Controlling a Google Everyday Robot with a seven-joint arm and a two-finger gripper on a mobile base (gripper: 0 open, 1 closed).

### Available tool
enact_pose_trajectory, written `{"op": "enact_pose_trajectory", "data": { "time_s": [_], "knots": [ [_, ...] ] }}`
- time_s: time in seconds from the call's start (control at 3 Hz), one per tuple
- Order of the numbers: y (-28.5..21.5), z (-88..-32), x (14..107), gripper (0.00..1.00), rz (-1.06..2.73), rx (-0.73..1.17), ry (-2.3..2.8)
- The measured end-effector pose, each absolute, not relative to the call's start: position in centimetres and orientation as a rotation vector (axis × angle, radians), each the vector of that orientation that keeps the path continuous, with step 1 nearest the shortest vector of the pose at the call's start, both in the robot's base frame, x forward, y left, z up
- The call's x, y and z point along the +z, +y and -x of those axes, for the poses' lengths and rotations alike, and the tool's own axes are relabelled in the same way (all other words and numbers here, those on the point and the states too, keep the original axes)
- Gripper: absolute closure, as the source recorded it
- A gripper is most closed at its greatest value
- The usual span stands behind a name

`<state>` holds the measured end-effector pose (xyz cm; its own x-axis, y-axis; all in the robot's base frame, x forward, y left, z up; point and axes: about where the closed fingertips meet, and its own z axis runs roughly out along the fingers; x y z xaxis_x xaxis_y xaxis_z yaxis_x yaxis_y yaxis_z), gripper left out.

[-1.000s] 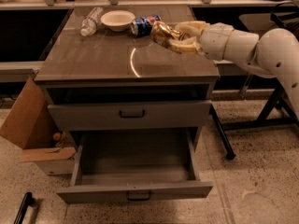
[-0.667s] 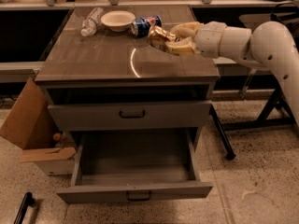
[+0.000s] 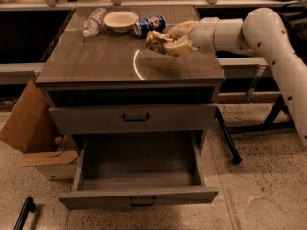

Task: Pick orange can from middle drawer and place on counter

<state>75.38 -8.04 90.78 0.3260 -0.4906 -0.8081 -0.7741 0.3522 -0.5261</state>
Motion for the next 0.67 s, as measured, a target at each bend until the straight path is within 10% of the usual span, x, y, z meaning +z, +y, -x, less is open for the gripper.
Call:
{"op": "enact_pose_trajectory", "data": {
  "time_s": [0.67],
  "knots": [
    [-7.14,-76.87,89.61,0.11,1.336,0.282,1.366]
  ]
}}
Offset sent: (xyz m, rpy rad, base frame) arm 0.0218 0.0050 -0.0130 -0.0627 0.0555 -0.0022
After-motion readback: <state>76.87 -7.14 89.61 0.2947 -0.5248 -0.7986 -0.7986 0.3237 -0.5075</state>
